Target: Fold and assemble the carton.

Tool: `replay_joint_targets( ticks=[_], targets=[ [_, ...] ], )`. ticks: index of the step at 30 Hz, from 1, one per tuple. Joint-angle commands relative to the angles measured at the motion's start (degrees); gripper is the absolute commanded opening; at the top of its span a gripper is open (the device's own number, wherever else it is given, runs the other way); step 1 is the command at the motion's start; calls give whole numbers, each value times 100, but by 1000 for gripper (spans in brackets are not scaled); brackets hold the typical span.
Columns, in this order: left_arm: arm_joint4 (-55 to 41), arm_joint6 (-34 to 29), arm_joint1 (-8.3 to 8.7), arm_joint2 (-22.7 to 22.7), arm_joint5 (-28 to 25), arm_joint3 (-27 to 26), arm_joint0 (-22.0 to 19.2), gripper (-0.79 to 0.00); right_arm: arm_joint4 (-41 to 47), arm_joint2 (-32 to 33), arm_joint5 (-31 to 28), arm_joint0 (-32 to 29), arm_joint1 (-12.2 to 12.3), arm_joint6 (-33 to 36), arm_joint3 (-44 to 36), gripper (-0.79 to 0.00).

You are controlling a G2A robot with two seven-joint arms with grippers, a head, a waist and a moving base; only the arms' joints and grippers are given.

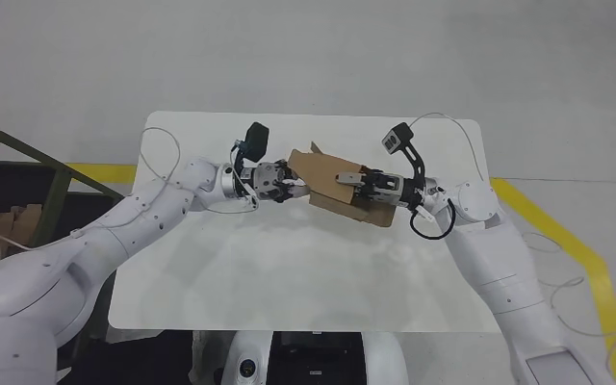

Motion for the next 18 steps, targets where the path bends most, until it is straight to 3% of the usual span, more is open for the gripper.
replay_joint_targets(
  ticks=[1,11,18],
  targets=[
    [-68,35,20,0,0,35,10,0,10,11,-15,-7,2,2,4,-785],
    [-498,400,168,-6,0,212,-22,0,79,98,-39,-60,25,78,3,-785],
    [-1029,318,196,-15,0,331,-49,0,125,109,-73,-85,36,238,-6,-785]
  ],
)
